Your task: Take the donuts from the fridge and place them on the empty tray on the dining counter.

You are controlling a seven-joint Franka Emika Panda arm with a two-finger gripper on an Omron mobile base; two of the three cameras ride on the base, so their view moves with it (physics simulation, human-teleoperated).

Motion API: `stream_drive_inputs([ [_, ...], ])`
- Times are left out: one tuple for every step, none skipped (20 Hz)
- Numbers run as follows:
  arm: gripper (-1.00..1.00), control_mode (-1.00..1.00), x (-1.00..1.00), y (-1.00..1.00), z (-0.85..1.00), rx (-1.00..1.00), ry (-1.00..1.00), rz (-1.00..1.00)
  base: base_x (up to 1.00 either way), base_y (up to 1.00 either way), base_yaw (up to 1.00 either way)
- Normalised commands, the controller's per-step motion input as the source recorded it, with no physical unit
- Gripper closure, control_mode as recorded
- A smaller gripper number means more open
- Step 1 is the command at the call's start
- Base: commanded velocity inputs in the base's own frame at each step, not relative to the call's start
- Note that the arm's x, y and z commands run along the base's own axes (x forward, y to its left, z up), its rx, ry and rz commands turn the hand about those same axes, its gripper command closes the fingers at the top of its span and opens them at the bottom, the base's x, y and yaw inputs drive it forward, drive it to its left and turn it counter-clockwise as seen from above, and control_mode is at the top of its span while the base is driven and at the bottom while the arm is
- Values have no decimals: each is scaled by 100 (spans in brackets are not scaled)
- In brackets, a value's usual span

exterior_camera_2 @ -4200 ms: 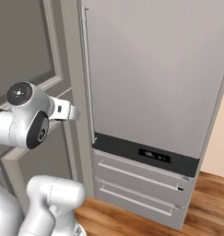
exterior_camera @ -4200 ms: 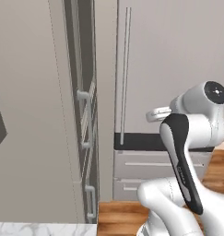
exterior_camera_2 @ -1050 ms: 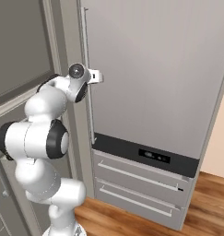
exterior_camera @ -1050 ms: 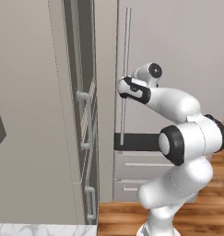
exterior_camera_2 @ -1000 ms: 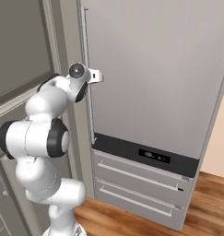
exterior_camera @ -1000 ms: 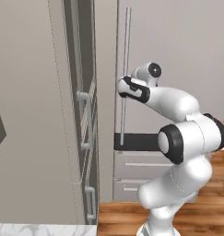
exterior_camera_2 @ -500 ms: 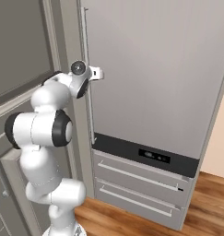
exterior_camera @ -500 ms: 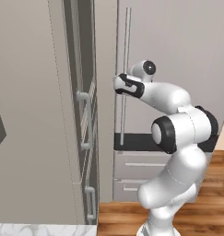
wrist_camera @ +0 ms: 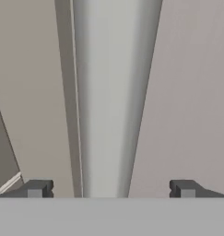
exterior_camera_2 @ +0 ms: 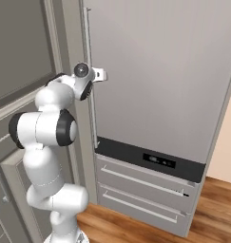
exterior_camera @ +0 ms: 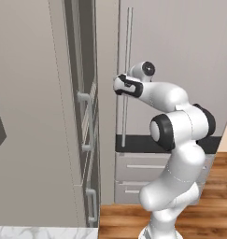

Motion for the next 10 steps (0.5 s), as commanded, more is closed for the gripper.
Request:
stream_drive_inputs([
  [-100,-100,34,2,-4,0,0,-1,0,0,0],
  [-100,-100,35,5,-4,-1,0,-1,0,0,0],
  [-100,-100,41,9,-9,-2,0,-2,0,0,0],
  [100,-100,51,14,-16,-4,0,-3,0,0,0],
  [100,-100,64,12,-21,-5,0,-5,0,0,0],
  [100,-100,69,0,-14,0,3,-5,0,0,0],
  [100,-100,56,0,-8,0,8,-9,0,0,0],
  [100,-100,48,-11,0,0,16,-16,0,0,0],
  [100,-100,40,-12,-4,0,21,-20,0,0,0],
  [100,-100,40,-22,-8,2,30,-22,0,0,0],
])
